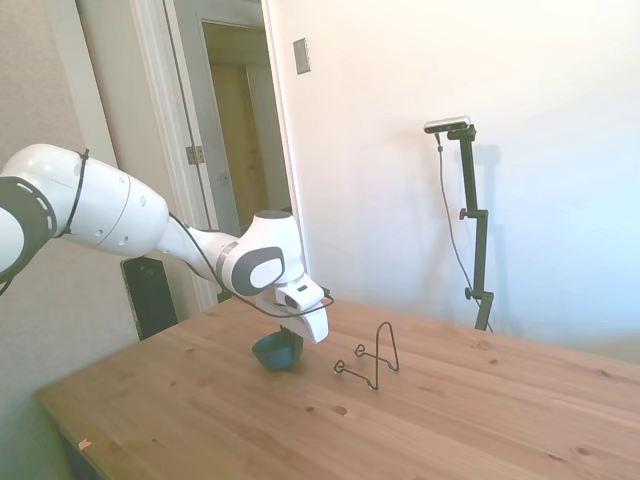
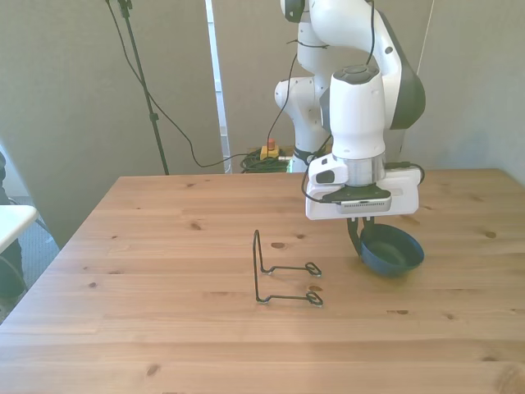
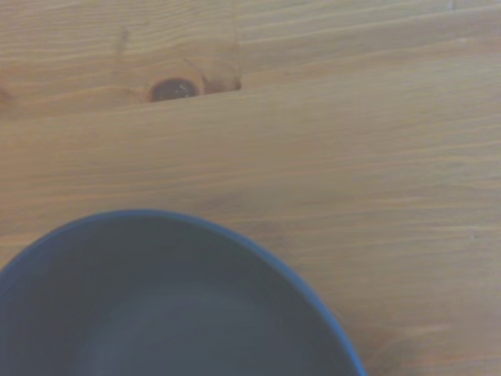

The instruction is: Unload the bowl

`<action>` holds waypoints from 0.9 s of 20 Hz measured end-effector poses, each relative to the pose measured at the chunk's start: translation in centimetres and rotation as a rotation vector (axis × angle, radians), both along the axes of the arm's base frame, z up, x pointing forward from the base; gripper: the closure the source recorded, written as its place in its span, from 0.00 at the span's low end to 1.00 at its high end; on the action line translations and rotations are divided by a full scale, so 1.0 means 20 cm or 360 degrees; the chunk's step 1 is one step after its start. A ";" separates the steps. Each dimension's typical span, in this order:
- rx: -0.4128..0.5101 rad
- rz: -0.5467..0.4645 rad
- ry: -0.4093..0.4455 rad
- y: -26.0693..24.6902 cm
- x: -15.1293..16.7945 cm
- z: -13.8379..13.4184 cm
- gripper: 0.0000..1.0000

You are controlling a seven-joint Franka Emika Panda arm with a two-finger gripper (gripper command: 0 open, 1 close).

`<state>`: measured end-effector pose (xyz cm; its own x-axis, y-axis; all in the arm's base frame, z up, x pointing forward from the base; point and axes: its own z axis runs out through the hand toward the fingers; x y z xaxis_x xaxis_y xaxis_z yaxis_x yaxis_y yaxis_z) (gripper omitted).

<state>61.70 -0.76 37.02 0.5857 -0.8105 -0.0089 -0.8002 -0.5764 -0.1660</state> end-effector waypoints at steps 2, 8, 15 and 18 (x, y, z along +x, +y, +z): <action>0.0001 0.0000 0.0007 0.00 0.00 0.00 0.00; 0.0004 0.0003 0.0035 0.00 0.00 -0.01 0.00; -0.0030 0.0007 0.0047 -0.04 -0.01 0.00 0.00; -0.0110 0.0009 0.0004 -0.09 -0.04 0.10 0.00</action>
